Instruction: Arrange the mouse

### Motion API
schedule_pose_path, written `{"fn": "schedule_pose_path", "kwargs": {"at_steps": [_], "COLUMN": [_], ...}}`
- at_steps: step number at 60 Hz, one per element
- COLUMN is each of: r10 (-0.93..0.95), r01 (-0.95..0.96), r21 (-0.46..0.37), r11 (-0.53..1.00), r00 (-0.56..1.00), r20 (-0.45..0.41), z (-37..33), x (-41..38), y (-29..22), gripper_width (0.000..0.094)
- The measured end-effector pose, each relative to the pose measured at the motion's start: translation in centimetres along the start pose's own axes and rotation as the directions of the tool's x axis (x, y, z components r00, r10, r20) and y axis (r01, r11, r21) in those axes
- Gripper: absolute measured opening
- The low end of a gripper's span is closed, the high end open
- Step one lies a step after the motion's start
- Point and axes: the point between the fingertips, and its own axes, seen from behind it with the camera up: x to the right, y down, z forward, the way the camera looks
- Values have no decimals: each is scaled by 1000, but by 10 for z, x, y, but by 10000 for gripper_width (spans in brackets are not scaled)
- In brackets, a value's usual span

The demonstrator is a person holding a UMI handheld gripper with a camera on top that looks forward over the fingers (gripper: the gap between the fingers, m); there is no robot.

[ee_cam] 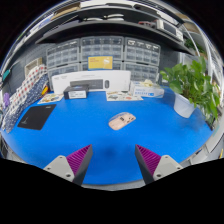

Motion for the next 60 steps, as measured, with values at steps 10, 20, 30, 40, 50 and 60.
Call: {"fn": "schedule_pose_path", "kwargs": {"at_steps": [10,20,30,40,50,60], "r10": [25,30,10,-29,-50,-48], "r01": [-25,-25,0,41,59,56], "r21": [-38,-97,-107,-106,-70,-65], "r11": [999,995,994,994,996,996], "r00": [1000,999,996,994,991,992], "r20": [10,44,93,108,126,119], "z": [64,120,156,179,182,182], "x": [18,18,10,-2,-12,-14], "y": [-25,-42,-69,-82,-86,-85], "gripper_width": [861,839,824,697,473,380]}}
